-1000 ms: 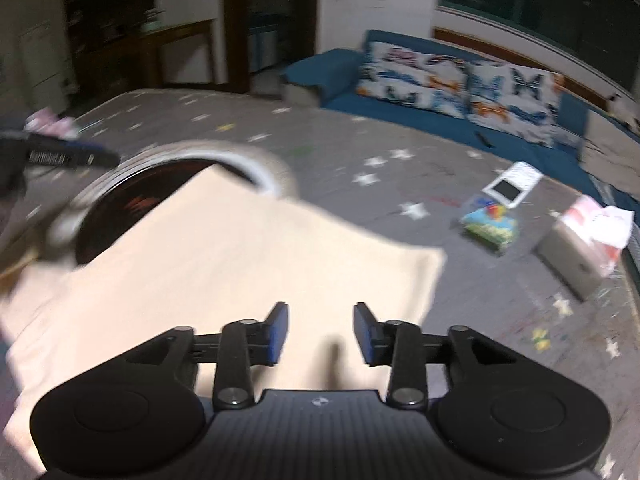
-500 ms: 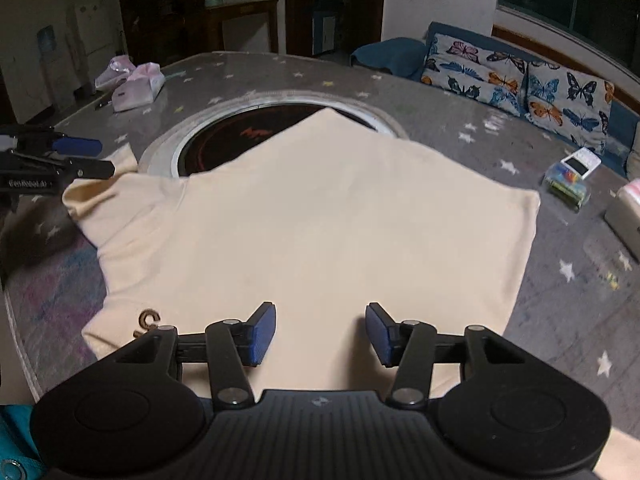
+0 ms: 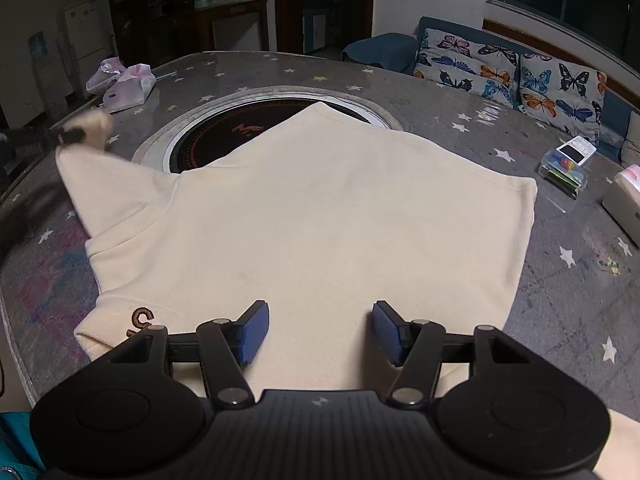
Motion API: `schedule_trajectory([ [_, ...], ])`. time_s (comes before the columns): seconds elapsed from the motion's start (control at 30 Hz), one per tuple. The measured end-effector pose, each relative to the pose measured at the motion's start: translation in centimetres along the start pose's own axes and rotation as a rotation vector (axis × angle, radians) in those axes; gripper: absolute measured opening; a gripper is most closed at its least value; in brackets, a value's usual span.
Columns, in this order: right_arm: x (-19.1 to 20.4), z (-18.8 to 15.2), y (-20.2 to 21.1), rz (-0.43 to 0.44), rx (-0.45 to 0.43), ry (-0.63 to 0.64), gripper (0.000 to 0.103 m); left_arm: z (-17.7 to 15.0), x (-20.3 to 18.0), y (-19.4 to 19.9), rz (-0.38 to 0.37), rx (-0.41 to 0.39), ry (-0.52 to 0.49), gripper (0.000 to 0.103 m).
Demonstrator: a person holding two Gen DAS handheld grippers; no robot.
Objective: Fold clothes
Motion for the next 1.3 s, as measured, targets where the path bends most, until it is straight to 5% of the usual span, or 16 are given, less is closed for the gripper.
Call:
schedule_trajectory([
  [0.2,0.0,0.1,-0.1,-0.001,0.003,0.002,0.060,-1.5,3.9,-2.5,0.112,0.092,0.127,0.016],
  [0.33,0.0,0.1,-0.1,-0.001,0.008,0.000,0.061,-1.2,4.5,-2.5,0.090,0.109,0.164,0.045],
  [0.47,0.1,0.2,-0.2,-0.006,0.010,0.000,0.062,-1.0,3.9,-3.1,0.090,0.100,0.111,0.042],
  [0.5,0.1,0.2,-0.2,-0.007,0.010,0.000,0.062,-1.0,3.7,-3.5,0.099,0.102,0.092,0.028],
  [0.57,0.1,0.2,-0.2,-0.009,0.011,-0.002,0.062,-1.1,3.6,-4.2,0.107,0.090,0.063,0.024],
  [0.87,0.4,0.1,0.0,-0.020,0.008,0.001,0.064,0.6,3.7,-5.3,0.186,0.081,0.054,0.022],
  [1.0,0.9,0.0,0.4,-0.014,0.004,0.014,0.064,0.8,1.0,-3.2,0.078,0.074,0.033,0.029],
  [1.3,2.8,0.5,1.7,0.011,-0.036,0.058,0.064,-2.4,-9.4,0.4,-0.359,0.210,-0.101,0.029],
])
Point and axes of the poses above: each gripper's, at about its wrist camera, not at the fingertips, and y roughly against the way its jaws point, x to its left, z to its top, the point moved 3 cm from there along -y, roughly the way its jaws point, and after that the axes turned 13 degrees about y, right-handed, at the moved point
